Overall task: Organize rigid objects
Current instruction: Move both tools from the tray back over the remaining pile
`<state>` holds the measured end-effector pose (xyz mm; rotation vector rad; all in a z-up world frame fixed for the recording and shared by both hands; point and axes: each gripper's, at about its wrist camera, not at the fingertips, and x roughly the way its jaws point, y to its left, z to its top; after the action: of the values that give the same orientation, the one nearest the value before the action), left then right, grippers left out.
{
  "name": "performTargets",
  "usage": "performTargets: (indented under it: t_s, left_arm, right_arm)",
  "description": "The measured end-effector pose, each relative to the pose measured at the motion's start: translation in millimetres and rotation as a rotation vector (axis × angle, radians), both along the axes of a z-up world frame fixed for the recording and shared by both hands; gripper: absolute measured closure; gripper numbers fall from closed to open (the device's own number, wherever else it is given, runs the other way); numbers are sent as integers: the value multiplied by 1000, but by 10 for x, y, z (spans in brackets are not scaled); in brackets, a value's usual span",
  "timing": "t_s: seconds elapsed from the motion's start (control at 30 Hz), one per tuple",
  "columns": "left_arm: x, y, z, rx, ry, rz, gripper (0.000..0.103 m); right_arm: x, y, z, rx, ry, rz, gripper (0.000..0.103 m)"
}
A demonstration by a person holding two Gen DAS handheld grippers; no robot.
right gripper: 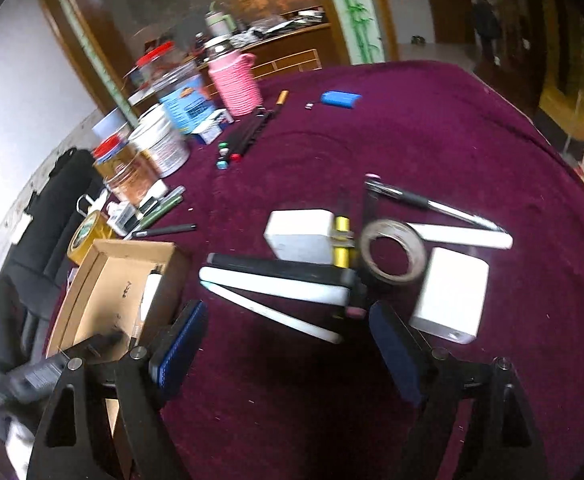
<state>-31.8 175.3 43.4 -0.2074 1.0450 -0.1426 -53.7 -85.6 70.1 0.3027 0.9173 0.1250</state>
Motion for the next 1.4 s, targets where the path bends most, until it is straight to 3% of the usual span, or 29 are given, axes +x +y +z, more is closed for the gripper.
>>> performTargets:
  t_s: [0.03, 0.1, 0.23, 0.3, 0.43, 0.5, 0.53, 0.57, 0.63, 0.67, 0.77, 0.83, 0.97, 1.07, 1.23, 1.4]
  left_arm:
    - [-40, -60, 26, -31, -15, -19, 8]
    - [-94, -204, -47, -123, 43, -65, 7]
    - [-269, -509, -59, -110, 40, -152, 6]
    - [-344, -454, 88, -103, -31, -145, 6]
    - [-588, 49, 584, -204, -164, -146, 6]
    - [-674, 360, 791, -132, -247, -125, 6]
    - [-663, 527, 831, -47, -270, -94, 6]
    - [-599, 765, 802, 92, -270, -44, 5]
    - [-453, 1128, 610, 278, -189, 34, 5]
    - [-338, 1386, 435, 331, -115, 74, 5]
    - [-56, 1925, -27, 346, 73, 162, 5]
    - [110, 2147, -245, 301, 136, 199, 1]
    - [481, 2173, -239, 326, 106, 229, 0]
    - [824, 2067, -233, 389, 89, 229, 0]
    - [1076, 1937, -217, 440, 105, 220, 0]
    - [1177, 2047, -266, 349, 145, 220, 0]
  right_arm:
    - [-17, -11, -11, 0, -1, -4, 17]
    - [-56, -4, -34, 3, -5, 6, 17]
    - [-112, 90, -62, -3, -10, 16, 17]
    - [-106, 140, -76, -7, 0, 24, 17]
    - [-81, 246, -83, -44, 10, 35, 17]
    - [-56, 319, -73, -67, 11, 53, 17]
    - [-39, 354, -62, -79, 9, 57, 17]
    - [-21, 371, -58, -82, 7, 56, 17]
    - [18, 403, -54, -75, 8, 49, 17]
    - [35, 417, -57, -69, 8, 50, 17]
    - [99, 493, -105, -79, 10, 56, 17]
    - [145, 542, -166, -90, 21, 61, 17]
    - [234, 580, -304, -95, 63, 65, 17]
    - [245, 531, -314, -95, 65, 50, 17]
    - [250, 425, -275, -85, 58, 22, 17]
    - [263, 420, -317, -55, 73, 24, 17]
